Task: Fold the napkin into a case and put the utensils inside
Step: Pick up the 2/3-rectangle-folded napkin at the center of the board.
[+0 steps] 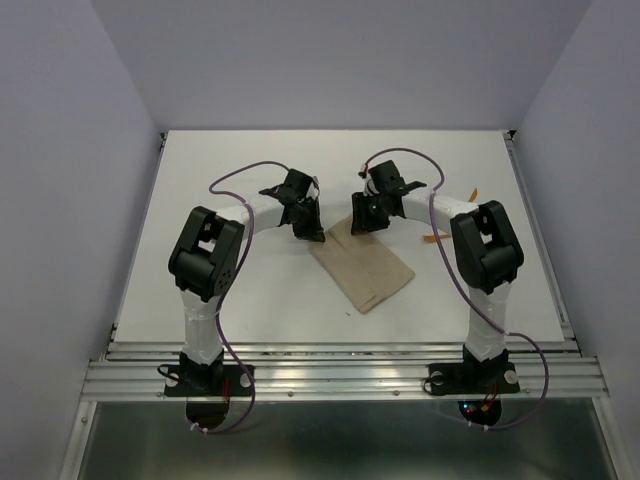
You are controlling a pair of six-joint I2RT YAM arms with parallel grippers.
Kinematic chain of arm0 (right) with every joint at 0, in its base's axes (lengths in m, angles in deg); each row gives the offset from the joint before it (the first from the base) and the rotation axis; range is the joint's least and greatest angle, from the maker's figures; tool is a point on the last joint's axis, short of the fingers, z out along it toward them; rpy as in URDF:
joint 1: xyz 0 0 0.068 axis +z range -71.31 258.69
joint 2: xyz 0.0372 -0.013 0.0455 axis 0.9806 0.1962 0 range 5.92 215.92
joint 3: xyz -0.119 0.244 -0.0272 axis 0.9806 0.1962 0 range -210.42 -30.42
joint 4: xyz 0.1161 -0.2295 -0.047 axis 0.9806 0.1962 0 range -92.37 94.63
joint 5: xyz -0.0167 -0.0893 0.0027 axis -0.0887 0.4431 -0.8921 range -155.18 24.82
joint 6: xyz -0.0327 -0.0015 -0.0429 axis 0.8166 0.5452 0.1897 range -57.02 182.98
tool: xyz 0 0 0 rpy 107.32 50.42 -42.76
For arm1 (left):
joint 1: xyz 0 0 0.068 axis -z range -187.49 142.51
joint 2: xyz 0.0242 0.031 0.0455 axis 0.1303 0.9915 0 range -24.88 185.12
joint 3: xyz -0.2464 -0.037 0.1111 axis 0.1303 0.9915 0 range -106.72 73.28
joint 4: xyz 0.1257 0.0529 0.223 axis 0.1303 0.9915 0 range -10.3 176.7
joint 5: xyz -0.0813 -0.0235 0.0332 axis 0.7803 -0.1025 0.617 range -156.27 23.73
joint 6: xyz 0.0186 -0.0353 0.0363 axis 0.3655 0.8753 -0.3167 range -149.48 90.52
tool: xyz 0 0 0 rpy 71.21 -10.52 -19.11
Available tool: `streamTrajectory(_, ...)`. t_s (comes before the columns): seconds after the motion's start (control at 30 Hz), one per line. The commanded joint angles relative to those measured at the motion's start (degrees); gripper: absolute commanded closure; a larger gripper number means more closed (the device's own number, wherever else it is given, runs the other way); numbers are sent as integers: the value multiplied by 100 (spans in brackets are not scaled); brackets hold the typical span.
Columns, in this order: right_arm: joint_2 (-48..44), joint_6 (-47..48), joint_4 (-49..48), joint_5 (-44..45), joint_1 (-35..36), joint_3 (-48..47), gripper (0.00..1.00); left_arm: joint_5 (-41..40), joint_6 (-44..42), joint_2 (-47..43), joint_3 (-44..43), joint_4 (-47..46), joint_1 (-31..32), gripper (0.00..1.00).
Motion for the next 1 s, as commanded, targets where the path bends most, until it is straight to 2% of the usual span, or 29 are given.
streamTrajectory(0.0, 82, 213, 166, -172, 135, -46, 50, -198, -186, 189, 124, 533, -1, 100)
streamTrajectory(0.07, 152, 231, 254, 109, 214, -81, 51, -198, -186, 180, 124, 542, -1, 100)
streamTrajectory(0.13, 196, 205, 307, 373, 285, -125, 57, -207, -186, 180, 124, 542, -2, 100)
streamTrajectory(0.17, 214, 126, 316, 443, 285, -134, 67, -207, -186, 180, 124, 542, -1, 100)
streamTrajectory(0.23, 170, -67, 246, 654, 285, -116, 80, -207, -186, 180, 124, 542, -1, 100)
streamTrajectory(0.3, 74, -217, 132, 830, 285, -55, 99, -207, -186, 163, 133, 550, -1, 100)
streamTrajectory(0.97, -717, -868, -27, 2184, 1189, 156, 99, -181, -186, 163, 168, 515, -1, 100)
